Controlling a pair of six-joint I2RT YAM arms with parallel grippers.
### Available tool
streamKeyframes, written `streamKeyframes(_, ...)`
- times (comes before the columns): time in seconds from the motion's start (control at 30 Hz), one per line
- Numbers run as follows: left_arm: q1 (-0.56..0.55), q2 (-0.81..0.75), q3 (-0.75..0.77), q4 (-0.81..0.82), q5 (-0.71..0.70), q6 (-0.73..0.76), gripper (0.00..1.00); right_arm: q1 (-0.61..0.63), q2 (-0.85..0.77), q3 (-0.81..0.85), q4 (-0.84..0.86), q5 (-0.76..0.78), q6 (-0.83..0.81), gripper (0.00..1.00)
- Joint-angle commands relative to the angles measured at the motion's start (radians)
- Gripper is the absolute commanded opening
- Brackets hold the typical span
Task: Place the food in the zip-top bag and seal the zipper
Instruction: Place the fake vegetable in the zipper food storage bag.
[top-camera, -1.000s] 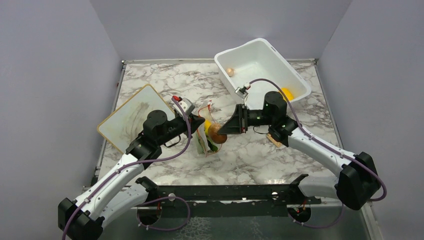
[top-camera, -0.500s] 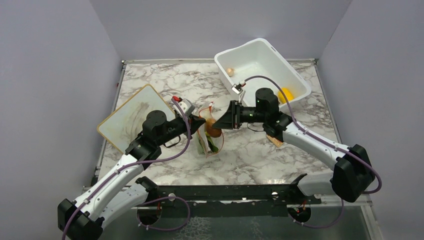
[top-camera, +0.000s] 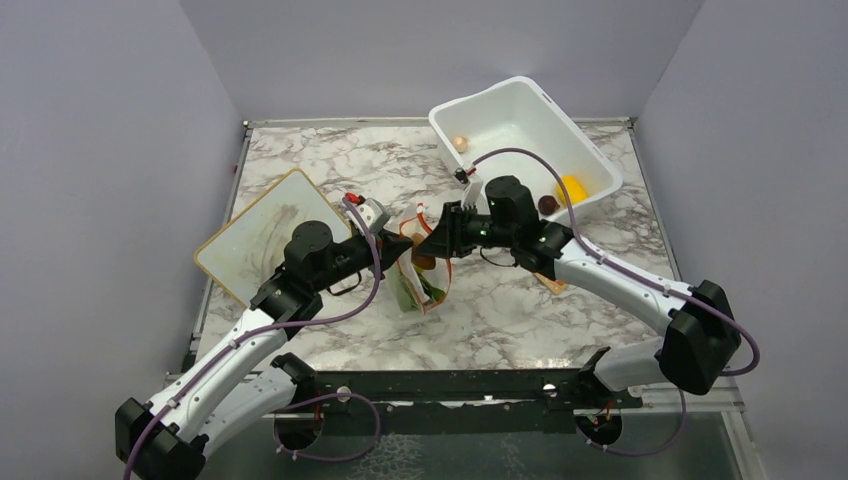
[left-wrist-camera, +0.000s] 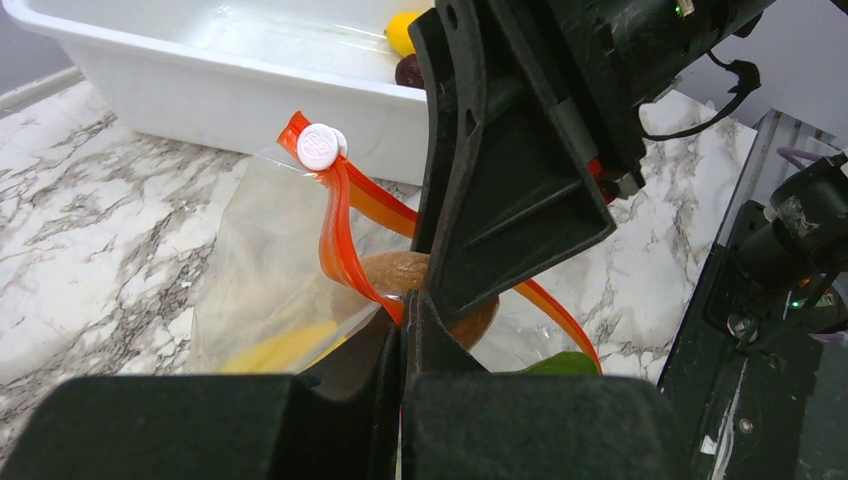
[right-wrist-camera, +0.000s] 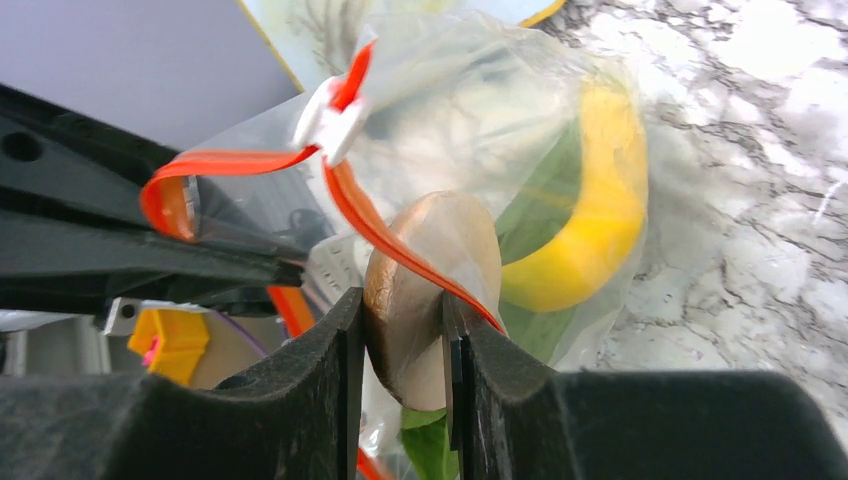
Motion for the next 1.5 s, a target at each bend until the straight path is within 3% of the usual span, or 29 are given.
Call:
streamKeyframes(0.0,0.0,-0.02,0.01,0.064,0.035,-0.009,0.0,0.031,0.036,0.042,-0.06,0.146,-0.058,0.22)
streamKeyframes(0.27,-0.001,-0.021,0.008,0.062,0.027,-0.007,0.0,0.063,0.074,0.079,-0.109,0.178,-0.085,0.43)
streamKeyframes(0.57,0.0,-0.016,0.009,0.061,0.02,-0.007,0.0,0.065,0.032,0.101,-0.134,0.165,-0.099,0.56)
streamKeyframes(0.97,-0.001,-0.009,0.011,0.049,-0.039,-0.007,0.0,0.065,-0.066,0.144,-0.189,0.136,-0.091,0.52)
streamKeyframes(1.47,-0.001,0.004,0.019,0.03,-0.072,-0.012,0.0,0.065,-0.113,0.108,-0.286,0.235,-0.107,0.5)
